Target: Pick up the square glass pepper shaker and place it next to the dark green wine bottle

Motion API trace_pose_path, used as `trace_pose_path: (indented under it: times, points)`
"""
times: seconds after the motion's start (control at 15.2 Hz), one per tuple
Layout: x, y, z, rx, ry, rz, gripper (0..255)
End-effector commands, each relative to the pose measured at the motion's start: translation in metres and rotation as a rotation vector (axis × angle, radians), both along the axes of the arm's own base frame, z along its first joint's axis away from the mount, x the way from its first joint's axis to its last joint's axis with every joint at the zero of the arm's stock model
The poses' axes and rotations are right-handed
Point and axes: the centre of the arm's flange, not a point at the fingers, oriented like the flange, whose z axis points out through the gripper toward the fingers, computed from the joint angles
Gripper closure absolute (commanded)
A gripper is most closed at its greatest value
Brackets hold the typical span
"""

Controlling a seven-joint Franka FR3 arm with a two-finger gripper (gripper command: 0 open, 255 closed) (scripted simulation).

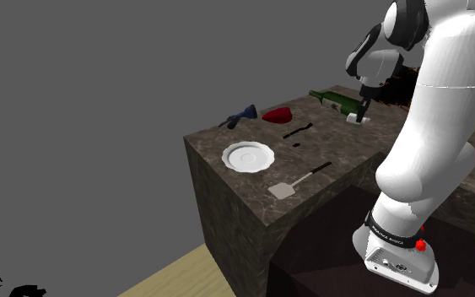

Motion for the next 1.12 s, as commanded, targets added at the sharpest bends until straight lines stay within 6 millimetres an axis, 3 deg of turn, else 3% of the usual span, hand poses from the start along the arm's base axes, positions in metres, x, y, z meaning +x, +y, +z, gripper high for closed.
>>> trace_pose_path:
  times: [0.0, 0.26, 0.33, 0.66, 0.92, 1.06]
  points:
    - [0.0, 0.0, -0.001, 0.0, 0.0, 0.0, 255]
    - [0.0, 0.0, -0.001, 0.0, 0.0, 0.0, 255]
    - [0.0, 0.0, -0.001, 0.0, 0.0, 0.0, 0]
    - [0.0, 0.0, -0.001, 0.0, 0.0, 0.0, 0]
    - [-0.001, 0.0, 0.049, 0.0, 0.0, 0.0, 0]
    - [-0.001, 0.0, 0.049, 0.0, 0.0, 0.0, 0]
